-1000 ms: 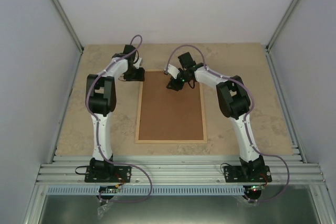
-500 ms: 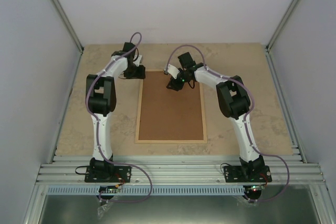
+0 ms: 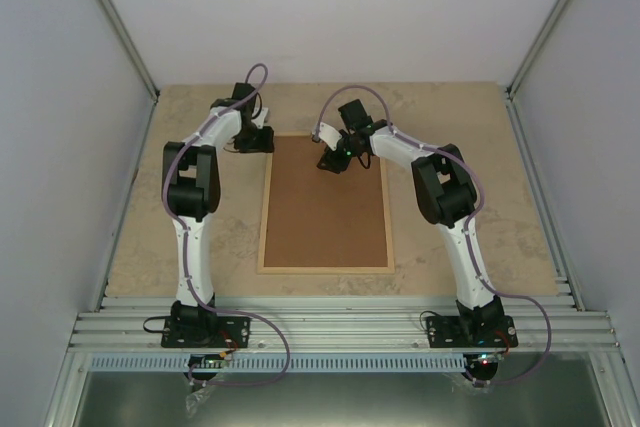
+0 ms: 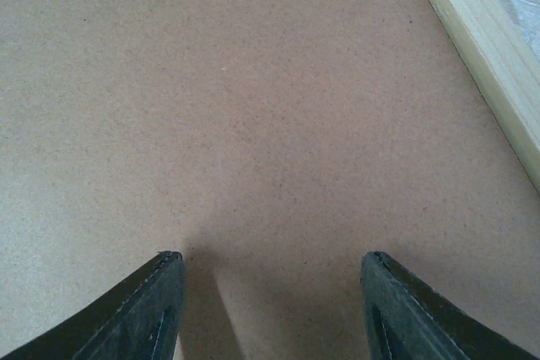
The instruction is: Put the photo into the frame
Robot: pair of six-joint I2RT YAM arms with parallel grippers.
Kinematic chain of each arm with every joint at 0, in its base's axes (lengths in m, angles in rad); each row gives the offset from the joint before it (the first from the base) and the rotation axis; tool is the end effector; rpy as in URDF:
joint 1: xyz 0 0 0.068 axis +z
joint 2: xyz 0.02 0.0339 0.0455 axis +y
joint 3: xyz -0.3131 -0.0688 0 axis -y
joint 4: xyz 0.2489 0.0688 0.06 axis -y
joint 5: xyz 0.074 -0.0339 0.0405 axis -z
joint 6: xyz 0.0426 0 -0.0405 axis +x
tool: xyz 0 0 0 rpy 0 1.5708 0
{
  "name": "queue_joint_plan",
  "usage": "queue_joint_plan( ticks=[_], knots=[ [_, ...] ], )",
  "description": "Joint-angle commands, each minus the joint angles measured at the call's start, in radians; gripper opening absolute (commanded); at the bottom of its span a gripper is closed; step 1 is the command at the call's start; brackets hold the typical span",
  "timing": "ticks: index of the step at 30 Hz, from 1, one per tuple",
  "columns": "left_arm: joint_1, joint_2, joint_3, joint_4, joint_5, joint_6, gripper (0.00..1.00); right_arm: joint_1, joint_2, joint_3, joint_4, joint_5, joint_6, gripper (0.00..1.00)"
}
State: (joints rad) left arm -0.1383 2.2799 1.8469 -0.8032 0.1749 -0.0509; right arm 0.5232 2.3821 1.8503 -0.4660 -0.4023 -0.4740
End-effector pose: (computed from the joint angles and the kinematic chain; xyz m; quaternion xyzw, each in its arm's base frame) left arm 0.5071 -0.0781 0.1916 0.0574 0.9807 -0.1014 0.1570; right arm 0.4710 0.2909 0.1595 -0.4990 0.7985 0.1984 0.2721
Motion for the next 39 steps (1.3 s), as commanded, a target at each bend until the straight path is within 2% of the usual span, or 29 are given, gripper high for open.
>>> queue_joint_plan(
  ticks=[1,17,39],
  knots=[
    [0.005,-0.007,-0.010,-0.011,-0.014,-0.017,0.52,0.012,0.061,-0.020,-0.123,0.040,0.012,0.59],
    [0.001,0.041,-0.050,-0.018,-0.063,-0.009,0.50,0.012,0.062,-0.020,-0.125,0.044,0.007,0.58],
    [-0.088,0.091,-0.135,-0.009,-0.207,0.032,0.49,0.012,0.067,-0.008,-0.126,0.047,0.010,0.58]
  ],
)
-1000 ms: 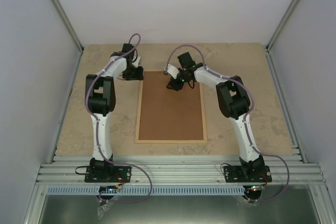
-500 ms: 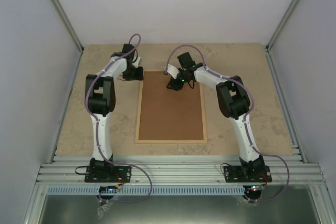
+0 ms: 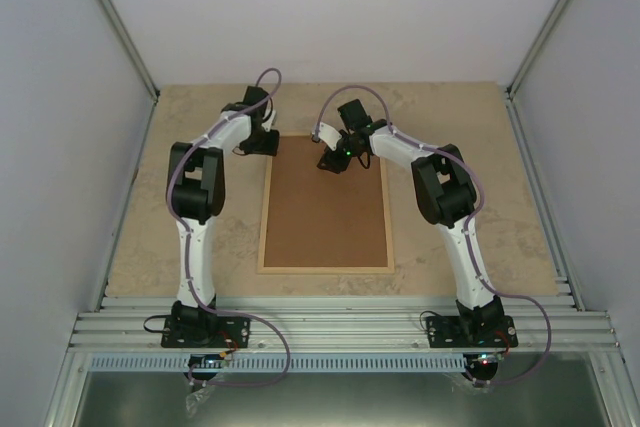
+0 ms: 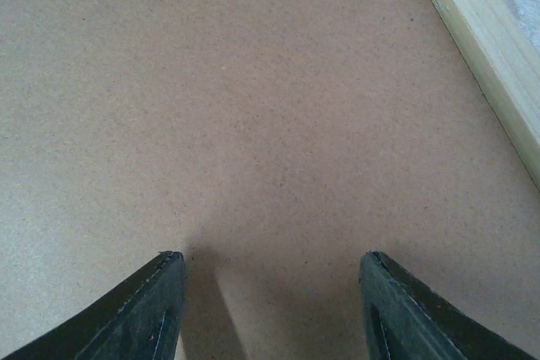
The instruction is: Put the photo into the frame
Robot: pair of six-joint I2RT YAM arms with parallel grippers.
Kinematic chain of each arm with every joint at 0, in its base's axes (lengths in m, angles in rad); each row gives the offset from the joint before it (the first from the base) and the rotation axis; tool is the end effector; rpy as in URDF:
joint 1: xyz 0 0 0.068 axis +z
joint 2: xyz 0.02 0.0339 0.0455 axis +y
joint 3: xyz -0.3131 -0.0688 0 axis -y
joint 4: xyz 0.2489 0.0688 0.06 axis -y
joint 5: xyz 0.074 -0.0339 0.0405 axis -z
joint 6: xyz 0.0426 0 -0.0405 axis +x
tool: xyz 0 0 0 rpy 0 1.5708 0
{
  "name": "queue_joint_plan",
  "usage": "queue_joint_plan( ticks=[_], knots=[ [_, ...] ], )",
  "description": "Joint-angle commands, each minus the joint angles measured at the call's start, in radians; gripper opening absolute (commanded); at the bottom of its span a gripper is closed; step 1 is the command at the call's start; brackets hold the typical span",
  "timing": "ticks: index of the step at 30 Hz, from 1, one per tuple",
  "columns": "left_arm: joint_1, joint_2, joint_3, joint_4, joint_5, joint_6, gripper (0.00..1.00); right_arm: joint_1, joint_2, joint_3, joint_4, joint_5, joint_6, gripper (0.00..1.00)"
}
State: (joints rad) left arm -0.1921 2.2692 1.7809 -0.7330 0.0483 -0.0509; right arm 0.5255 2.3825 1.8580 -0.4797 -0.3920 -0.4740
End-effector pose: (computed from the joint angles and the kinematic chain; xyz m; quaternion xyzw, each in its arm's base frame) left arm 0.4994 -0.0992 0.1800 0.0736 0.9817 -0.0447 0.1696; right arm 0.4706 0.2917 0.1606 -0.4991 0.8005 0.1940 0.2693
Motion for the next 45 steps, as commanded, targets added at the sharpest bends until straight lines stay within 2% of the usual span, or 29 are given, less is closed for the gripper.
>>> queue_joint_plan(
  ticks=[1,5,13,19,28,39,45],
  knots=[
    [-0.038,0.103,-0.067,-0.085,-0.081,0.031,0.49,0.010,0.067,-0.016,-0.113,0.038,0.010,0.58],
    [-0.040,0.100,-0.066,-0.084,-0.070,0.030,0.49,0.010,0.069,-0.010,-0.113,0.038,0.012,0.58],
    [-0.025,0.066,0.099,-0.077,0.108,0.041,0.59,0.010,0.071,-0.004,-0.117,0.037,0.013,0.58],
    [0.001,0.051,0.169,-0.085,0.139,0.023,0.60,0.010,0.070,-0.003,-0.117,0.039,0.012,0.58],
    [0.034,0.027,0.125,-0.097,0.082,0.039,0.54,0.010,0.070,-0.003,-0.117,0.037,0.013,0.58],
    [0.034,0.047,0.050,-0.097,0.053,0.026,0.52,0.011,0.072,0.000,-0.122,0.036,0.008,0.57],
    [0.028,0.048,-0.011,-0.071,0.022,0.007,0.52,0.004,0.065,0.137,-0.195,-0.044,0.038,0.59]
  ],
)
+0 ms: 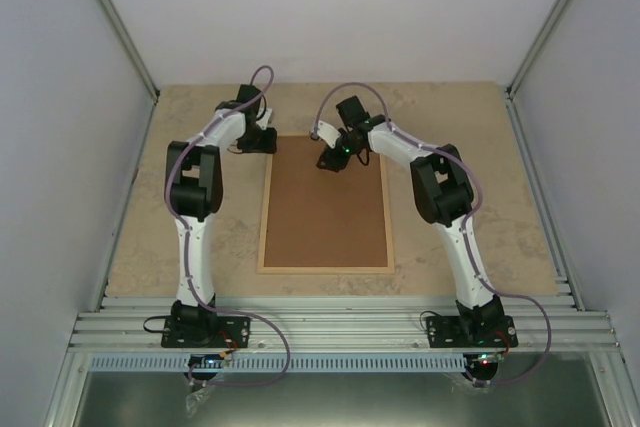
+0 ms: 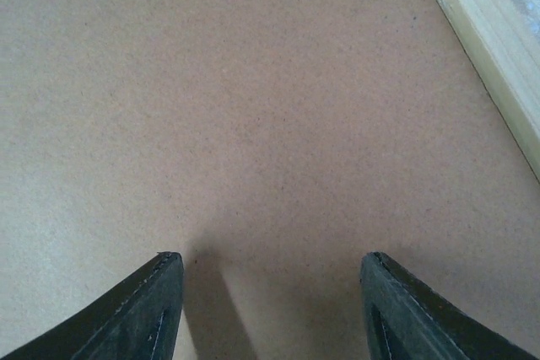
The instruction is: Put the photo into the frame
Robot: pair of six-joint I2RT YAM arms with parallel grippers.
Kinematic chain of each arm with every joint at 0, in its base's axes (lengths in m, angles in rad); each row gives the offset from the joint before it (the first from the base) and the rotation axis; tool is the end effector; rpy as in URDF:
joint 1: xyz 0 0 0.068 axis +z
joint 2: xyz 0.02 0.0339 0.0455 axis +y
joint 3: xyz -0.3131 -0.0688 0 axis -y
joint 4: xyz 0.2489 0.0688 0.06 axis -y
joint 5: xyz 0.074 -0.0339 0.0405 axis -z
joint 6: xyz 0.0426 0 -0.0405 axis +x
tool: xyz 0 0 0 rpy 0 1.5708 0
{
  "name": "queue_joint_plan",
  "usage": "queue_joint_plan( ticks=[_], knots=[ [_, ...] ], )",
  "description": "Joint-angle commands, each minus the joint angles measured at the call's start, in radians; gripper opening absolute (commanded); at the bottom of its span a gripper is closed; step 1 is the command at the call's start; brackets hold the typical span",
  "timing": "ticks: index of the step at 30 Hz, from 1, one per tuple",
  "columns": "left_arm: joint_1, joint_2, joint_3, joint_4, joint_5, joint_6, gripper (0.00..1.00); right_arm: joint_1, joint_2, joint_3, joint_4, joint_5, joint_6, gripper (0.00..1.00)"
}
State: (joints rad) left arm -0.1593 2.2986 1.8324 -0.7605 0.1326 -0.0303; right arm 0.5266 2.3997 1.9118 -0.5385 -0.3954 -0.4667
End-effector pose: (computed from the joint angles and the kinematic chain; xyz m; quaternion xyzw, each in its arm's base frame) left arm 0.5094 -0.0875 0.1796 0.0747 0.9803 -0.0812 0.1639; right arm 0.4737 0.2944 0.1644 -0.4964 0.8052 0.1970 0.2578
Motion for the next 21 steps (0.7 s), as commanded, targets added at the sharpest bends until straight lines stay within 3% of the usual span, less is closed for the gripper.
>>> queue_joint_plan(
  ticks=[1,8,16,21],
  knots=[
    [-0.005,0.020,-0.063,-0.041,-0.066,-0.023,0.52,-0.002,0.046,0.121,-0.160,-0.056,0.037,0.59],
    [-0.016,0.016,-0.072,-0.008,-0.070,-0.104,0.54,-0.093,-0.029,0.217,-0.273,-0.131,0.080,0.59],
    [-0.059,-0.044,-0.180,0.048,-0.091,-0.199,0.57,-0.310,-0.162,0.003,-0.291,-0.091,0.176,0.49],
    [-0.066,-0.129,-0.250,0.152,-0.053,-0.119,0.71,-0.438,-0.217,-0.076,-0.294,-0.114,0.172,0.47]
  ],
)
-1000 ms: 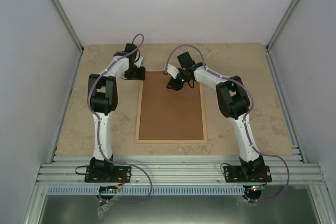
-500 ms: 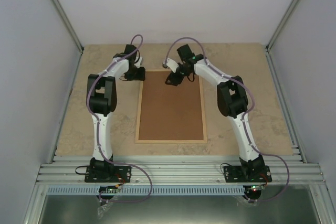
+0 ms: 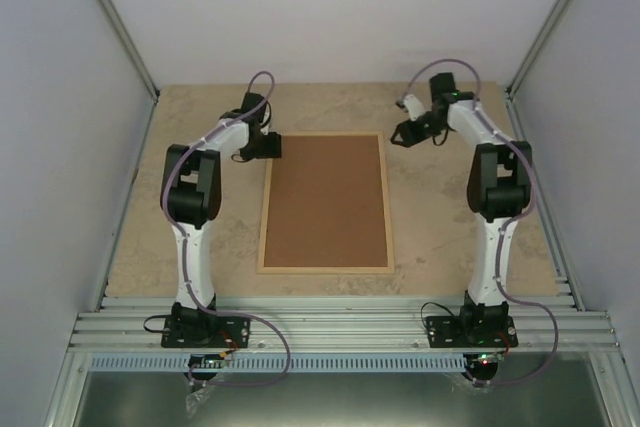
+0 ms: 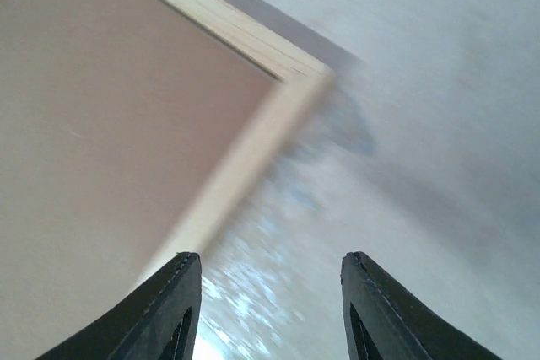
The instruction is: Put the photo into the frame
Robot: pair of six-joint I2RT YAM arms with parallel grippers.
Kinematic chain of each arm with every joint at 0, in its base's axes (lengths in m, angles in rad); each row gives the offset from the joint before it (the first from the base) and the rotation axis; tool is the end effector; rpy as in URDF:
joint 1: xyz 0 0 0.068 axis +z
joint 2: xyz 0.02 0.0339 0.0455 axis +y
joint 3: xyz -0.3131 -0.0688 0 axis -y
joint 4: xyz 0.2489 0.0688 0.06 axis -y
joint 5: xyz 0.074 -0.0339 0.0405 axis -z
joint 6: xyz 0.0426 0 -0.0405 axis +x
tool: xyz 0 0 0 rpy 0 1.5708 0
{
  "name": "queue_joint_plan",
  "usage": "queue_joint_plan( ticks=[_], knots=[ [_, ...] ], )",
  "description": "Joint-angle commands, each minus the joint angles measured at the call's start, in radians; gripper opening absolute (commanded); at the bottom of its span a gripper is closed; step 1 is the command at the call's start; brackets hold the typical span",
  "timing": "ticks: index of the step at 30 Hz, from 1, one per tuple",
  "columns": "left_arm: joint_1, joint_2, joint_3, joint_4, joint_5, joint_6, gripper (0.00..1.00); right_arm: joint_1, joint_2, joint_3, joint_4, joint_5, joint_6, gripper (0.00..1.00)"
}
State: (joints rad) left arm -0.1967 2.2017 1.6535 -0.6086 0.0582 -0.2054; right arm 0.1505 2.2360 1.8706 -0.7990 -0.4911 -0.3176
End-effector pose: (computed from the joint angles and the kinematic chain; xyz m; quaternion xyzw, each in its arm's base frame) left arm 0.4852 -0.0992 0.1811 0.0017 0.9783 -0.0689 0.1956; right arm 0.5025 0.0965 0.2245 -0.2681 0.9128 0.2209 0.2149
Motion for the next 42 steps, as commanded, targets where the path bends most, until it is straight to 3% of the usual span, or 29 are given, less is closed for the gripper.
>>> queue_joint_plan(
  ticks=[1,6,9,12,19,25,33,38,42],
  knots=[
    [-0.031,-0.057,-0.077,0.024,0.032,0.102,0.74,-0.077,-0.051,-0.036,-0.046,-0.026,0.016,0.47],
    [-0.061,-0.190,-0.127,0.135,0.210,0.444,0.86,-0.107,-0.036,-0.020,-0.109,-0.098,-0.009,0.46],
    [-0.107,-0.186,-0.079,0.050,0.362,0.629,0.87,-0.108,-0.019,-0.016,-0.125,-0.123,0.003,0.46],
    [-0.164,-0.128,-0.019,0.004,0.439,0.704,0.86,-0.108,-0.008,-0.017,-0.127,-0.141,0.024,0.43],
    [-0.219,0.037,0.108,-0.001,0.326,0.562,0.79,-0.072,-0.002,-0.045,-0.168,-0.181,0.028,0.42],
    [-0.208,-0.075,-0.039,0.165,0.193,0.421,0.82,0.005,-0.026,-0.145,-0.111,-0.065,0.125,0.45],
    [-0.113,-0.166,-0.145,0.250,0.246,0.257,0.83,0.079,-0.024,-0.223,-0.037,-0.017,0.166,0.47],
    [-0.099,-0.174,-0.138,0.247,0.222,0.245,0.84,0.091,0.007,-0.232,-0.025,0.117,0.133,0.34],
    [-0.085,-0.176,-0.136,0.255,0.215,0.202,0.83,0.069,0.090,-0.136,-0.038,0.211,0.027,0.23]
  ],
)
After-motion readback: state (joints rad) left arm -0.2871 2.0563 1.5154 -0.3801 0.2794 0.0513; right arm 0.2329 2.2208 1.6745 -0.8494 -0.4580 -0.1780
